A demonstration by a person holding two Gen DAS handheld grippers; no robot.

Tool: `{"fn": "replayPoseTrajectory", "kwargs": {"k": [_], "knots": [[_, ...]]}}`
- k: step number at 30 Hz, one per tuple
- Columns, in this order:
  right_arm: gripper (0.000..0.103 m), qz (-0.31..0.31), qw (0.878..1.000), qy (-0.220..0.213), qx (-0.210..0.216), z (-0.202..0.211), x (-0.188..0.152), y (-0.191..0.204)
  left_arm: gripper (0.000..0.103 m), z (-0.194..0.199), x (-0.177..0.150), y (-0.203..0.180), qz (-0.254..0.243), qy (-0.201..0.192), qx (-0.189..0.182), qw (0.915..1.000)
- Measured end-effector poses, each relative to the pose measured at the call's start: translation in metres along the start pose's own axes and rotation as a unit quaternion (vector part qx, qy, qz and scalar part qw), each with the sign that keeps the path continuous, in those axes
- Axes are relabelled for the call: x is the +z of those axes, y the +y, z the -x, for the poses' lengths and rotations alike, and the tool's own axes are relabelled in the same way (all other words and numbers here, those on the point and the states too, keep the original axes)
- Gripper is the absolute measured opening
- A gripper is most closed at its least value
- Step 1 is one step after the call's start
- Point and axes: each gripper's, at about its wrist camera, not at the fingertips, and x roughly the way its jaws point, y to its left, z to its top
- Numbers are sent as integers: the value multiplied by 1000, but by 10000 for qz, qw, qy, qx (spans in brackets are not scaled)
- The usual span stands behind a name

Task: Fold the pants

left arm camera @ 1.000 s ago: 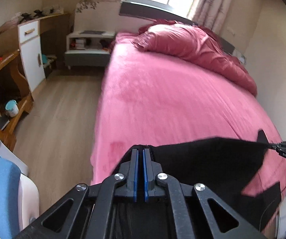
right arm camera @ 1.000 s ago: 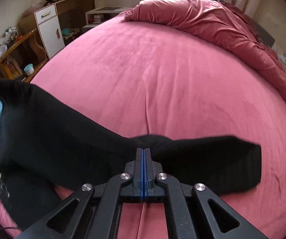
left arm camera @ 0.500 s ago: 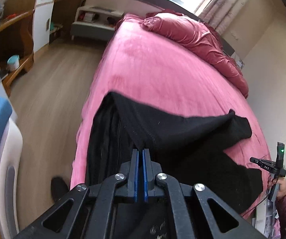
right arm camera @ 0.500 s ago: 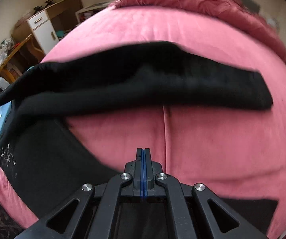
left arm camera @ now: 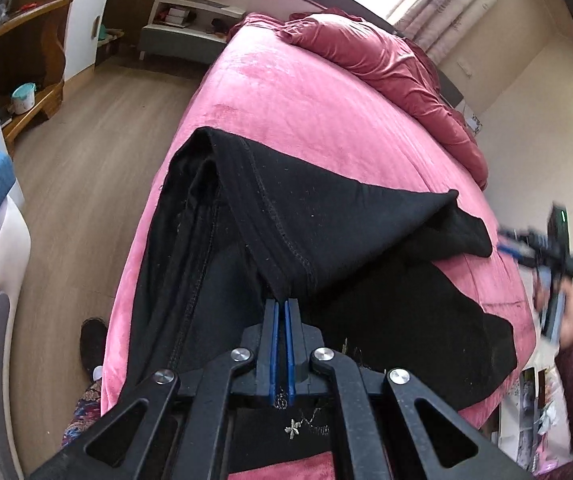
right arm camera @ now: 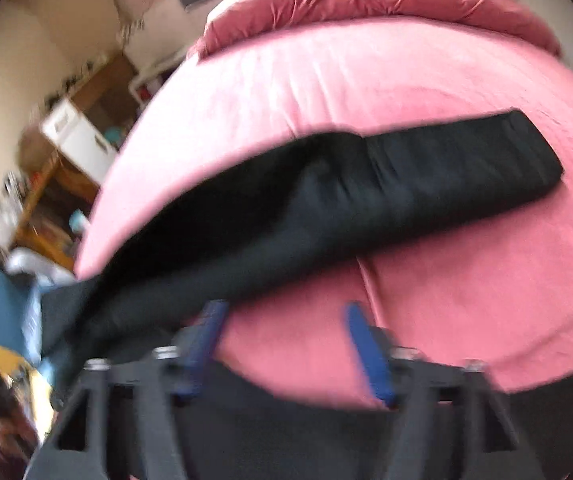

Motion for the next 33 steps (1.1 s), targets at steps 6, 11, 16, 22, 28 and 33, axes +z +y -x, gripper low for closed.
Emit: {"fn": "replayPoseTrajectory", "kwargs": {"k": [6, 11, 16, 22, 28, 33], "knots": [[70, -595, 9978, 244, -163, -53, 70, 26, 3, -2, -9, -9, -252, -10, 46, 9997], [69, -1108, 9887, 708, -726, -110, 110, 28, 2, -6, -18, -11, -349, 101, 78, 9993], [16, -1168, 9813, 995, -1164, -144, 121, 25, 2, -8, -21, -3, -193, 199, 6, 9996], [8, -790, 9907, 502, -988, -112, 105, 30, 24, -8, -14, 10, 561, 298, -353, 9974], [8, -821, 9953, -11, -509, -59, 70, 16, 59, -7, -24, 22, 1416, 277, -640, 9875], [8, -718, 9965, -178, -402, -29, 46, 13, 70, -13, -22, 36, 2165, 130, -989, 9712]]}}
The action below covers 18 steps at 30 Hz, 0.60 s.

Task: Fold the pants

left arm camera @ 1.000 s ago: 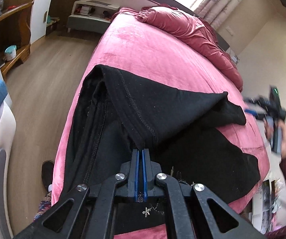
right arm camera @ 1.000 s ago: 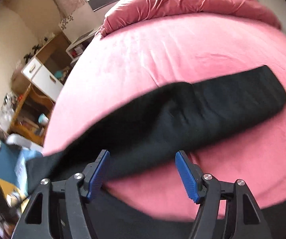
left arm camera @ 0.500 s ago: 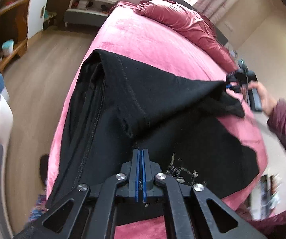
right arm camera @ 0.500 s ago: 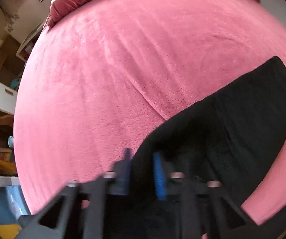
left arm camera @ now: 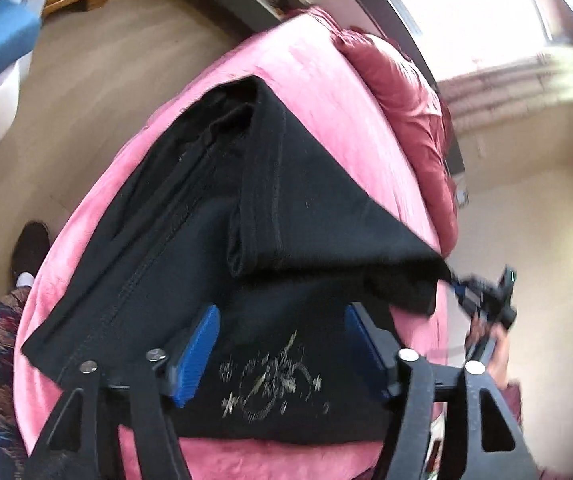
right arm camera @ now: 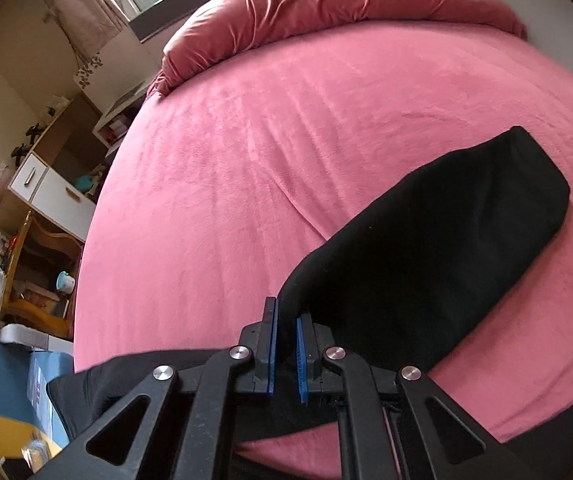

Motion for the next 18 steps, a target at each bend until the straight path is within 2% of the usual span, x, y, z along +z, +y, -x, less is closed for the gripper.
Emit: {"fn": "replayPoseTrajectory", "kwargs": {"k": [2, 4, 6, 7, 8, 9, 11, 14, 18], "knots": [[8, 24, 10000, -47, 23, 8, -8, -1, 70, -8, 9, 2, 131, -11, 38, 9999], [8, 10, 9999, -86, 67, 13, -10, -1, 69, -19, 16, 4, 227, -23, 317, 9992], [8, 4, 9999, -113, 104, 17, -14, -3, 67, -27, 26, 7, 349, -25, 360, 9987], [8, 20, 9999, -113, 116, 19, -16, -2, 52, -29, 30, 7, 367, -73, 391, 9985], [8, 33, 9999, -109, 116, 21, -18, -3, 20, -30, 34, 4, 324, -106, 325, 9989], [8, 49, 9999, -110, 118, 24, -19, -3, 13, -31, 39, -2, 192, -71, 319, 9993], [8, 88, 9997, -164, 180, 31, -21, -3, 6, -28, 46, -15, -90, -166, 313, 9993], [8, 145, 9989, -283, 337, 43, -24, -3, 4, -14, 58, -35, -419, -405, 327, 9978], [8, 250, 9967, -451, 619, 64, -34, -4, 4, 24, 90, -55, -609, -923, 104, 9938]]}}
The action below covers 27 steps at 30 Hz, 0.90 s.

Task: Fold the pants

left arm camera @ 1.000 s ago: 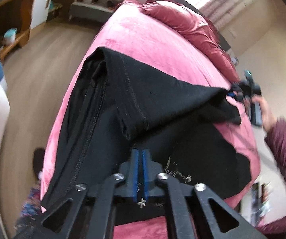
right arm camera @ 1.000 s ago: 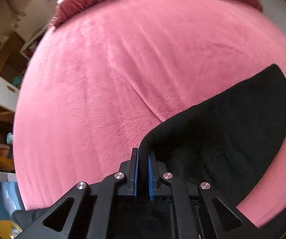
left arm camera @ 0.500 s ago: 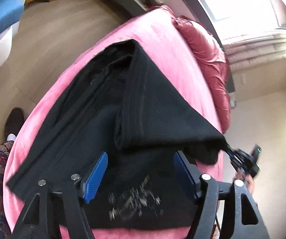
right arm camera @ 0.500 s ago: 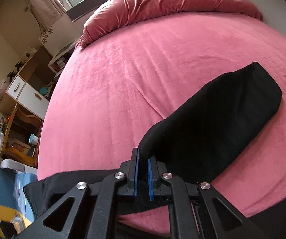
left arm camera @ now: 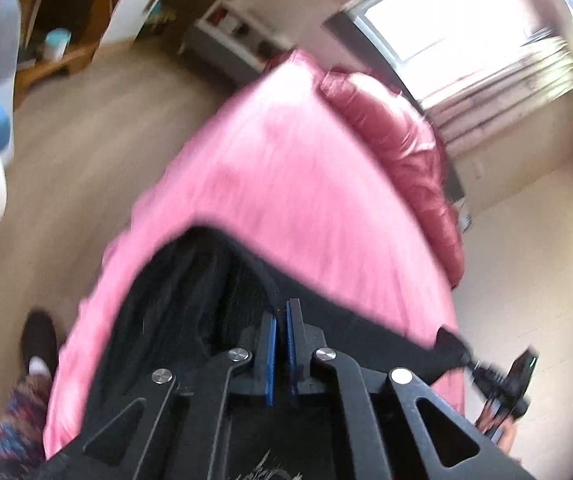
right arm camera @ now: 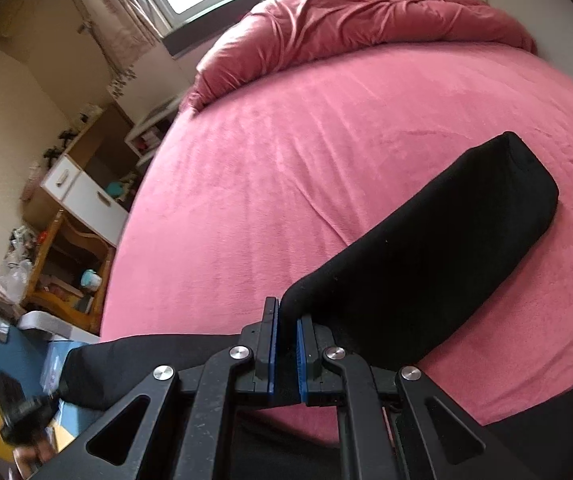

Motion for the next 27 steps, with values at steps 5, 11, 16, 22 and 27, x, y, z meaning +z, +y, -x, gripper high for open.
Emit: {"fn": "replayPoseTrajectory", "kwargs": {"k": [5, 11, 16, 22, 27], "knots": [[8, 48, 9993, -102, 366, 26, -37, -2, 4, 43, 27, -11, -398, -406, -88, 9983], [7, 40, 9976, -6, 687, 56, -114, -10, 4, 63, 1, 9, -499, -231, 152, 9984], [7, 321, 9971, 375, 576, 53, -171, -5, 4, 72, -44, 52, -123, 35, 385, 9992], [7, 560, 9942, 876, 259, 30, -218, -4, 3, 76, -92, 95, 284, 326, 685, 9967], [7, 523, 9941, 939, 134, 24, -223, -14, 3, 75, -107, 110, 435, 435, 917, 9939]]}}
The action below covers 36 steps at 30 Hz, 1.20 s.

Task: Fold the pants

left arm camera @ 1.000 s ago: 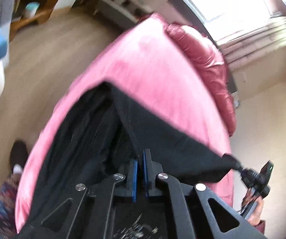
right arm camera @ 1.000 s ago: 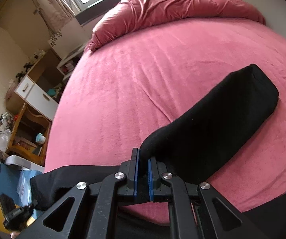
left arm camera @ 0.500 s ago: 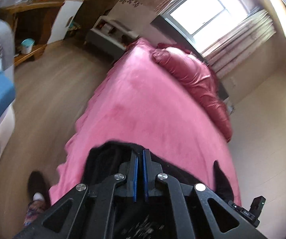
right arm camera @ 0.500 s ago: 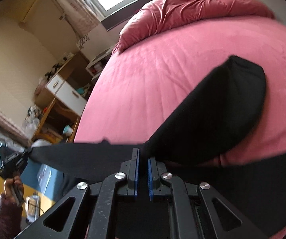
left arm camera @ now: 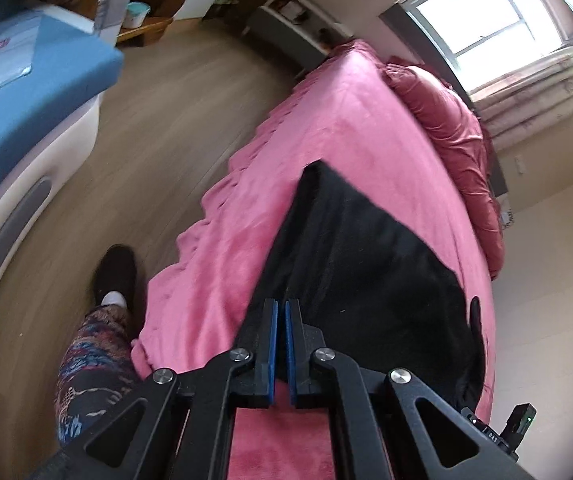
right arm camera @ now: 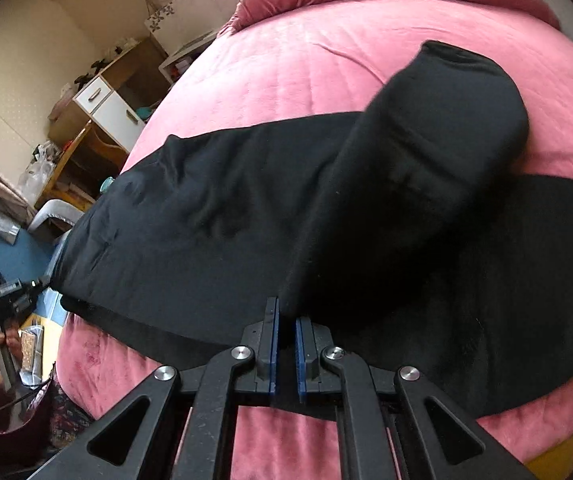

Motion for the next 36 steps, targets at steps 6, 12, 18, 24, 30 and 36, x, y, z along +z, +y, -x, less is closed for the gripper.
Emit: {"fn": "replayPoseTrajectory", "kwargs": {"k": [6, 12, 18, 24, 30, 36], "knots": [[7, -119, 9997, 147, -168, -16, -11, -8, 15, -5, 2, 8, 319, 74, -18, 9995], [7, -171, 9997, 114, -165, -14, -5, -6, 27, -6, 7, 1, 473, 96, -240, 9985], [6, -19, 9998, -149, -92, 8, 2, 2, 6, -8, 8, -19, -43, -32, 120, 9999], [6, -40, 9996, -276, -17, 28, -2, 4, 4, 7, 8, -21, -202, -197, 221, 9994], [6, -147, 9999, -1, -53, 25, -22, -12, 4, 6, -2, -13, -332, -20, 437, 9985], [7, -63, 9992, 316, -220, -3, -28, -15, 9, -2, -4, -19, -481, 101, 872, 9950]]}}
